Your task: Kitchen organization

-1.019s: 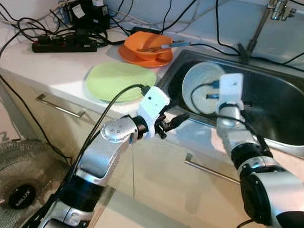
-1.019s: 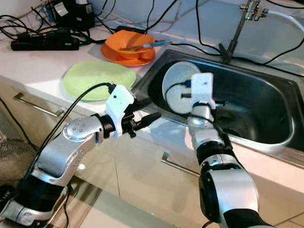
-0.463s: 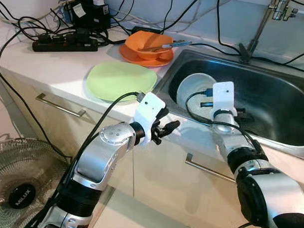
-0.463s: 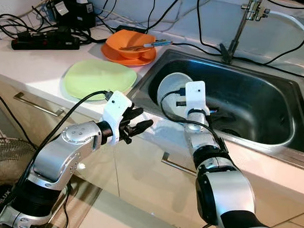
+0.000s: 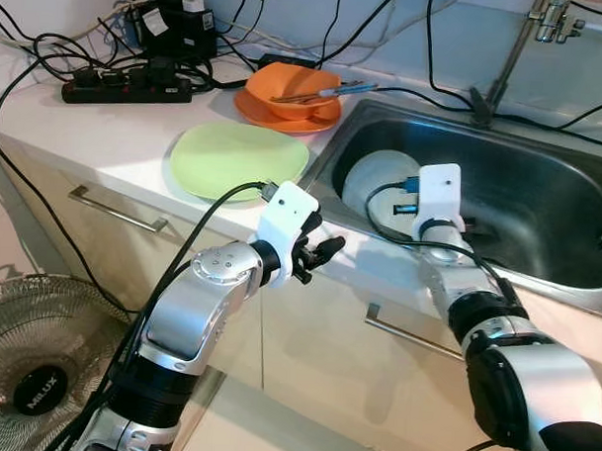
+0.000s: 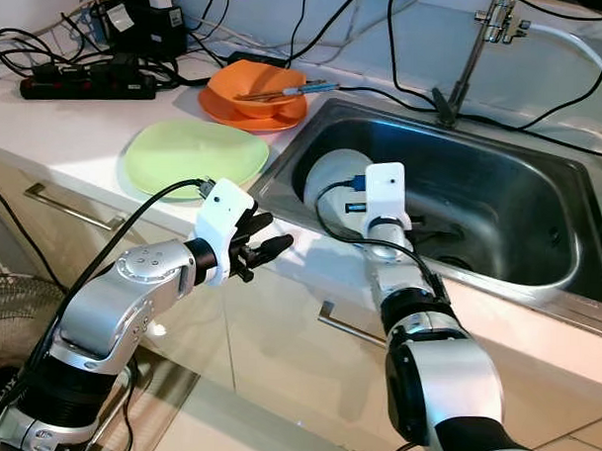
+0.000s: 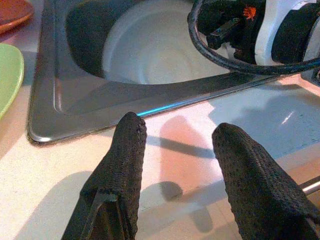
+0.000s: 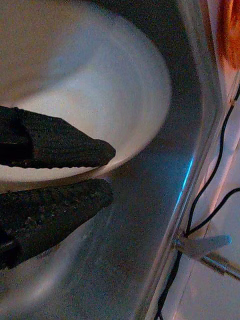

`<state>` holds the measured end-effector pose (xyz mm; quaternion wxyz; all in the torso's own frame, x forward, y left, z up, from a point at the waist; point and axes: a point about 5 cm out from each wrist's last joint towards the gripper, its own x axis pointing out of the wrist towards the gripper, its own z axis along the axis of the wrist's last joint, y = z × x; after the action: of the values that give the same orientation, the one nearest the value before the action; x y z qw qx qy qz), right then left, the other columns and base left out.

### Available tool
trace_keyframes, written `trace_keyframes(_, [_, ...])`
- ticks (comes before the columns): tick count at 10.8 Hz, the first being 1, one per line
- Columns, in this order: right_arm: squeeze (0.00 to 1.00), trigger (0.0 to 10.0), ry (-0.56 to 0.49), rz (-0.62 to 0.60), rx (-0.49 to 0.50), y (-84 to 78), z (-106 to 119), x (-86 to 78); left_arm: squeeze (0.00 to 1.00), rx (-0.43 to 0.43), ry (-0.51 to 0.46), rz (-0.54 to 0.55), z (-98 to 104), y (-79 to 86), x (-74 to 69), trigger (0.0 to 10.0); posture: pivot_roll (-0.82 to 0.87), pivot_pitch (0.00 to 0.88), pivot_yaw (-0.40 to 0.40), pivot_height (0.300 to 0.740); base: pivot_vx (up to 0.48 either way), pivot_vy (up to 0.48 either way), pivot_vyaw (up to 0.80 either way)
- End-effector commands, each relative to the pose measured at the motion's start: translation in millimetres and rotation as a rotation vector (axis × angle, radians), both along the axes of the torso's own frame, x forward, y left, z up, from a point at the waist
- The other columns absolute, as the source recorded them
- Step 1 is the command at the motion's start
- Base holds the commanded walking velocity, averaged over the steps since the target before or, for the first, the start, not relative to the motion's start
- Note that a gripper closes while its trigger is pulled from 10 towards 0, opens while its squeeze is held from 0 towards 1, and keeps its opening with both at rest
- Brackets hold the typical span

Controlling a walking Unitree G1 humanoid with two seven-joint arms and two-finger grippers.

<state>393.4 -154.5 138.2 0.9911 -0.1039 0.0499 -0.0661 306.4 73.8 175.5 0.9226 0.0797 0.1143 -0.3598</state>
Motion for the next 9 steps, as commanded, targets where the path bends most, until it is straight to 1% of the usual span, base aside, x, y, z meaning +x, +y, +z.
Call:
trace_keyframes(1, [0.0, 10.0, 0.061, 0.014, 0.008, 3.8, -12, -3.8, 0.0, 0.001, -0.02, -0.001, 6, -0.5, -0.5, 10.0, 0.32, 0.04, -0.045, 0.74, 0.0, 0.0, 0.0])
trace_keyframes(5, [0.0, 10.0, 0.062, 0.031, 0.033, 6.4, -12, -3.6, 0.0, -0.005, -0.032, 0.004, 7, -0.9, 1.6, 10.0, 0.31, 0.033, -0.046, 0.74, 0.0, 0.0, 0.0])
trace_keyframes(7, [0.0, 10.0, 0.014, 0.116, 0.102, 21.0, -4, -1.3, 0.0, 0.018, -0.15, 0.073, 14, 2.7, 10.6, 10.0, 0.3, 0.022, -0.046, 0.74, 0.0, 0.0, 0.0])
trace_keyframes(8, [0.0, 10.0, -0.022, 0.161, 0.147, 28.6, 1, -0.5, 0.0, 0.046, -0.236, 0.122, 20, 6.6, 16.5, 10.0, 0.3, 0.015, -0.046, 0.74, 0.0, 0.0, 0.0])
trace_keyframes(9, [0.0, 10.0, -0.082, 0.26, 0.215, 43.1, 9, -0.8, 0.0, 0.11, -0.321, 0.187, 24, 15.6, 22.0, 10.0, 0.29, 0.007, -0.044, 0.74, 0.0, 0.0, 0.0])
